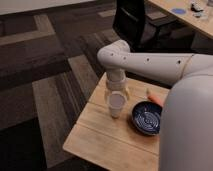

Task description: Place the ceramic cup in the ceramic bowl

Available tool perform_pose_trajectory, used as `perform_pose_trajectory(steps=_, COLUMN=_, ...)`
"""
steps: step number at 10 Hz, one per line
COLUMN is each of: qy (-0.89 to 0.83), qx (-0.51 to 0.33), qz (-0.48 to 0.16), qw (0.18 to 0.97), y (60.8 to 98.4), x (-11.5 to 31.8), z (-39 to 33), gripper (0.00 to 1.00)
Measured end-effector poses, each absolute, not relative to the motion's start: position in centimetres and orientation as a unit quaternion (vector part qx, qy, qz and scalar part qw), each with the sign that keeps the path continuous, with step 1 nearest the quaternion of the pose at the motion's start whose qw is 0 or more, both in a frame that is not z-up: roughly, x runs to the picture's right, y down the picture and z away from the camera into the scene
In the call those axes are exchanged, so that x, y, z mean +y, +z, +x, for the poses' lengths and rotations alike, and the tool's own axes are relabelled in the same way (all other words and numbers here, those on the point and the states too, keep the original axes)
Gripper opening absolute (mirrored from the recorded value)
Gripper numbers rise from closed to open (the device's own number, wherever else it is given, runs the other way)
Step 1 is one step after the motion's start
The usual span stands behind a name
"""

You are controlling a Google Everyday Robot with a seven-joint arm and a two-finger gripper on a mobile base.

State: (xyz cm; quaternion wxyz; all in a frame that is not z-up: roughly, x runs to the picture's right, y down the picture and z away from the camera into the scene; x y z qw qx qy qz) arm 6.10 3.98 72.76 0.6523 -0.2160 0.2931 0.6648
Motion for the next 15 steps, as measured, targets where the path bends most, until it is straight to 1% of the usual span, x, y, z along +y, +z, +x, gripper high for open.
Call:
perform_pose_trajectory(steps=6, qy=0.664, qx=0.295, qz=-0.219, qw=0.651, y=72.9, x=4.7, z=6.0, gripper=0.65)
perform_pose_trajectory(steps=13, qy=0.657, qx=0.291, qz=-0.236, qw=0.654, y=74.7, x=6.1, z=5.7, gripper=0.64)
perform_pose_trajectory(steps=14, qy=0.66, qx=0.289, qz=-0.23, qw=0.655, y=74.7, x=6.0, z=5.8, gripper=0.49)
perform_pose_trajectory(steps=15, qy=0.663, qx=0.285, qz=-0.227, qw=0.654, y=74.6, x=5.8, z=5.6, gripper=0.36)
